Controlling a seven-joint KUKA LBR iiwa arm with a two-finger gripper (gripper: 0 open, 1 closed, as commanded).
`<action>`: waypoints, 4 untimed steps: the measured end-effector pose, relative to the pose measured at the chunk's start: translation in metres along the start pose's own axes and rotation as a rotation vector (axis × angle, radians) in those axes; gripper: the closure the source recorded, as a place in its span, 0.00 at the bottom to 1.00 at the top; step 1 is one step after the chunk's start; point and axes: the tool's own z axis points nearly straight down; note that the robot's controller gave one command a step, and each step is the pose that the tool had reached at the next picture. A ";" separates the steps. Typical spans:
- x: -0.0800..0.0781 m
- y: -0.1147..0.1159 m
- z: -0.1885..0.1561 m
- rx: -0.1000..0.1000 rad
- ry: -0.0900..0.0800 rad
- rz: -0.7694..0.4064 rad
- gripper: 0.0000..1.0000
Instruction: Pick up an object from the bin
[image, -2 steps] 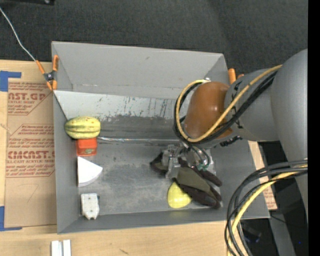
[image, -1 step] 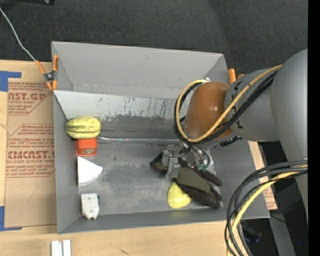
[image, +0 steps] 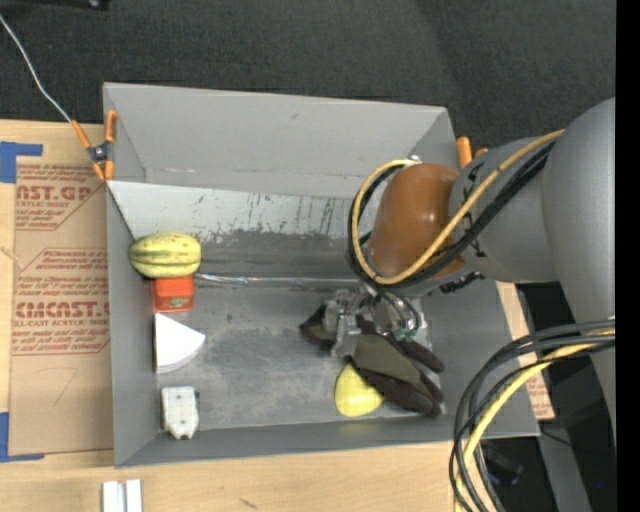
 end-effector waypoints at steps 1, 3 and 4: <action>0.000 0.000 0.000 0.000 0.000 0.000 1.00; 0.000 0.000 0.000 0.000 0.000 0.000 1.00; 0.000 0.000 0.000 0.000 0.000 0.000 1.00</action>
Offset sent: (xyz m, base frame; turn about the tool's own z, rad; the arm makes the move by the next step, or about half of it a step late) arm 0.0000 0.0000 0.0000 0.0000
